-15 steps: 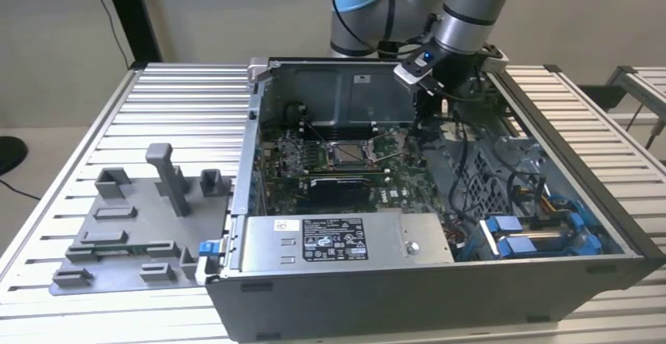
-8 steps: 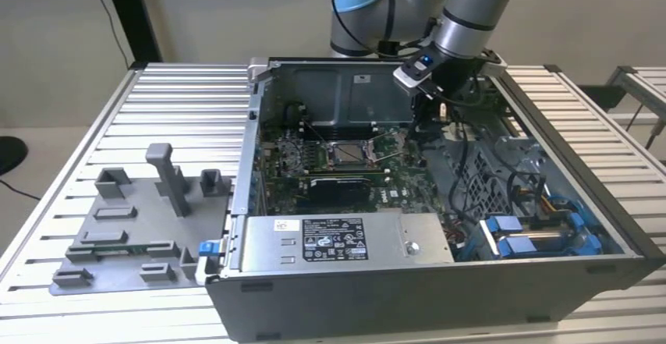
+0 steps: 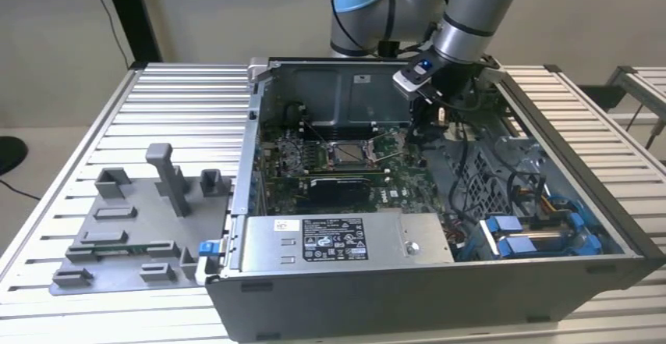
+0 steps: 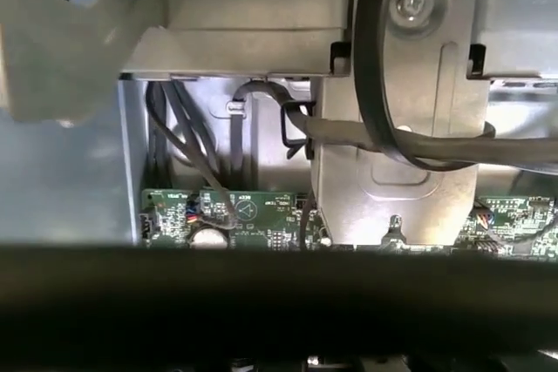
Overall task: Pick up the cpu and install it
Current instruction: 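Close the cpu cover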
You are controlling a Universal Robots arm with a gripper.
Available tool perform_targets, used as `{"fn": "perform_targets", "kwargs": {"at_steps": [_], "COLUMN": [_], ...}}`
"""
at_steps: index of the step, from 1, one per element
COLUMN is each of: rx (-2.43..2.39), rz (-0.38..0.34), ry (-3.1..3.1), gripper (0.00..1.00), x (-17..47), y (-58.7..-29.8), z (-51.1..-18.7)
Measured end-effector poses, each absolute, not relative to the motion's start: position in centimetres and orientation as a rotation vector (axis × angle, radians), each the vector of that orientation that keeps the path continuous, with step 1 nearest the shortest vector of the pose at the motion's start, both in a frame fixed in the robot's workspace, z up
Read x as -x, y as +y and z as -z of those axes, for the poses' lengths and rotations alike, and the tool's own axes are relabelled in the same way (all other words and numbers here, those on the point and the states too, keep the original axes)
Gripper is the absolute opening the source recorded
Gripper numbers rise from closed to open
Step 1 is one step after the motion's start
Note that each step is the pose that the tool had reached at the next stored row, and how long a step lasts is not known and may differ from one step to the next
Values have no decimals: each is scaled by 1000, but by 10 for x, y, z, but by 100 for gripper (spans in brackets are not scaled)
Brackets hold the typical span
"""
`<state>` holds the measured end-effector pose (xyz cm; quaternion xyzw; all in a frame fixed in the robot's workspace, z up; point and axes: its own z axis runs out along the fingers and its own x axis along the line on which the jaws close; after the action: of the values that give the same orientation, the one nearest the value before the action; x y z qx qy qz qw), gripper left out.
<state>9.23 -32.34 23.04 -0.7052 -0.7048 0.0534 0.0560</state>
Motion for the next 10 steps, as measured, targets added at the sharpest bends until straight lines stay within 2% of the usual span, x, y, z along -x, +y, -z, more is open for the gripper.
{"fn": "perform_targets", "kwargs": {"at_steps": [10], "rx": [2127], "rz": [-179], "ry": [-2129], "gripper": [0], "x": [-92], "y": [-328], "z": [-220]}}
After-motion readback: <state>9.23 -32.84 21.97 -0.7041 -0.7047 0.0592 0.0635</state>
